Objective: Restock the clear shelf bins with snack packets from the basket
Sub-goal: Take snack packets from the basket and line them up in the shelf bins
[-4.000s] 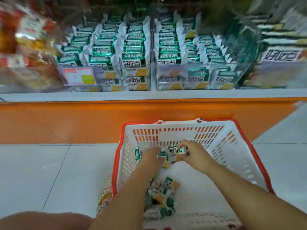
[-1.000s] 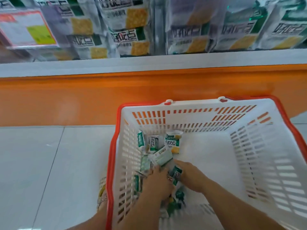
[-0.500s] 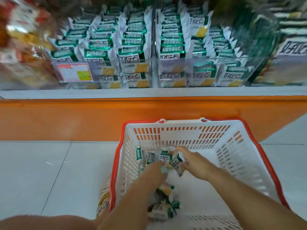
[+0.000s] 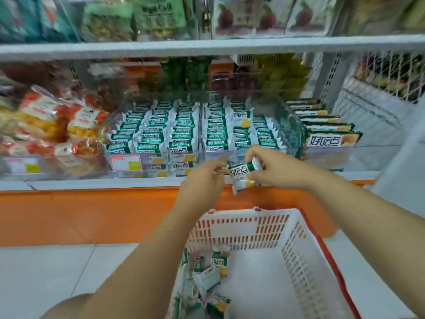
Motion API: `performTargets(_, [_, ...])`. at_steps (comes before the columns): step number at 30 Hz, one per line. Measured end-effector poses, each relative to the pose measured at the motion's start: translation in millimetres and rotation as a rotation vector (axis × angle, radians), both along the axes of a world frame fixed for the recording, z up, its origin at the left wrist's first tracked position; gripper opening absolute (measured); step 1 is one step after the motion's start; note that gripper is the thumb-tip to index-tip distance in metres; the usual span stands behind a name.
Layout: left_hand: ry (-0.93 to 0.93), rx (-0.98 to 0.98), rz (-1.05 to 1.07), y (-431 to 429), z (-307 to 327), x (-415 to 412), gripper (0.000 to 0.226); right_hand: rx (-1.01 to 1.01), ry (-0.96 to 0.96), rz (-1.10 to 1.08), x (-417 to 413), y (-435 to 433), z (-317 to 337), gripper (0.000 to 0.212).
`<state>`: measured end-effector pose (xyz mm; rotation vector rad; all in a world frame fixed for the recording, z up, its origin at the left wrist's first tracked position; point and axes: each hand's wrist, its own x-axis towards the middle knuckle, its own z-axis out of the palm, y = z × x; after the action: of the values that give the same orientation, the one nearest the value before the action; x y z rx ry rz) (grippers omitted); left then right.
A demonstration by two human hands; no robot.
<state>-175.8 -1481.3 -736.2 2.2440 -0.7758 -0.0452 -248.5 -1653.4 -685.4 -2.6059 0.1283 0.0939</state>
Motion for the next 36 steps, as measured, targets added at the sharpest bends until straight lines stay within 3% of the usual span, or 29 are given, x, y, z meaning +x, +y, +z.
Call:
performTargets(4, [-0.210,-0.123,0.096,-2,29,22,0.030,0.010,-0.202,-0.103,18,-13,19,0.020])
performTargets(7, [-0.317,-0.082,0.139,-8,33,46,0.031,-0.005,-0.316,-0.188,44,-27,14,0.018])
performTargets(13, [-0.317,-0.035,0.177,-20,11,82,0.034,0.025,-0.431,-0.361,106,-58,-5,0.019])
performTargets(16, [-0.320,-0.070,0.227,-27,1,94,0.031,0.003,-0.423,-0.380,133,-73,-12,0.021])
performTargets(22, [-0.552,-0.138,0.270,-34,-27,104,0.032,-0.060,-0.275,-0.322,178,-83,-27,0.023])
performTargets(27, [-0.610,-0.169,0.313,-39,-32,107,0.034,-0.181,-0.292,-0.447,189,-88,-43,0.024])
performTargets(32, [-0.579,-0.218,0.295,-39,-31,102,0.031,-0.285,-0.173,-0.398,168,-86,-37,0.045])
performTargets(36, [-0.616,-0.298,0.298,-28,-41,81,0.025,-0.231,-0.386,-0.398,125,-66,-35,0.045])
